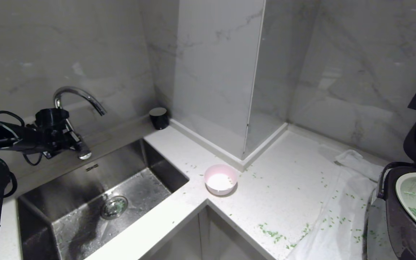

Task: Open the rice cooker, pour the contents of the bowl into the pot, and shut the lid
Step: Turn on the tap

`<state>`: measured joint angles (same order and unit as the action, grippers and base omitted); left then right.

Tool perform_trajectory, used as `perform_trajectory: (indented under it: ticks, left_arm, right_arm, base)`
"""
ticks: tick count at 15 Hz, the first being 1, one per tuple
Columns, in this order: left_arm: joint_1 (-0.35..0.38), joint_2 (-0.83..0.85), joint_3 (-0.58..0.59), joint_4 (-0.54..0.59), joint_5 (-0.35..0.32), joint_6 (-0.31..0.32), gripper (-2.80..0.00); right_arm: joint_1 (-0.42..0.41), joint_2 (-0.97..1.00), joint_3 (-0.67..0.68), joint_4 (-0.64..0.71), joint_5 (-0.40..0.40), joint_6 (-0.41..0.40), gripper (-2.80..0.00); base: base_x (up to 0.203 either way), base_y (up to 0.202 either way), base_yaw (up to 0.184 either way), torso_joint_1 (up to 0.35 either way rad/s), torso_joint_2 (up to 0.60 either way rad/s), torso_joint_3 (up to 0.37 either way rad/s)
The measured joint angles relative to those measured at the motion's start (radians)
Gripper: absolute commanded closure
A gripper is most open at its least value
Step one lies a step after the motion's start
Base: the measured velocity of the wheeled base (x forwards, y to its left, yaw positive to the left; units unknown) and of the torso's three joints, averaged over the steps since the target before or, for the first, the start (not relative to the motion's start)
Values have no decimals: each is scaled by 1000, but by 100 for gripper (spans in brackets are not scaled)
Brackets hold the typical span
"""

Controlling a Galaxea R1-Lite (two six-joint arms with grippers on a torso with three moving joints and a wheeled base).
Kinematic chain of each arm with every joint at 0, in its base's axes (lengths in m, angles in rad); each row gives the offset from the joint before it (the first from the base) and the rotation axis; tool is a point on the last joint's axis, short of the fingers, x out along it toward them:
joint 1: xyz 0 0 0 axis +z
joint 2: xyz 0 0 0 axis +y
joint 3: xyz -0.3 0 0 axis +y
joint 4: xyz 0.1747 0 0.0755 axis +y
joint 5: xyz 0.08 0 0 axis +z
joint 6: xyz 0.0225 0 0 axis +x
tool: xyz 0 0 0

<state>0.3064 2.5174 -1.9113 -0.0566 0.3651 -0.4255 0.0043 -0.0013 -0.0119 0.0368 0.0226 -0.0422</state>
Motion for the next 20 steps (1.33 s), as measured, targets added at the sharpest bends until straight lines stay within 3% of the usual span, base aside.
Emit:
perform_trajectory:
  ticks: [20]
  left_arm:
    - [-4, -17, 23, 4, 0, -1, 0]
  right_arm:
    - [0, 0, 0, 0, 0, 0, 0]
  base:
    - [0, 0, 0, 0, 0, 0]
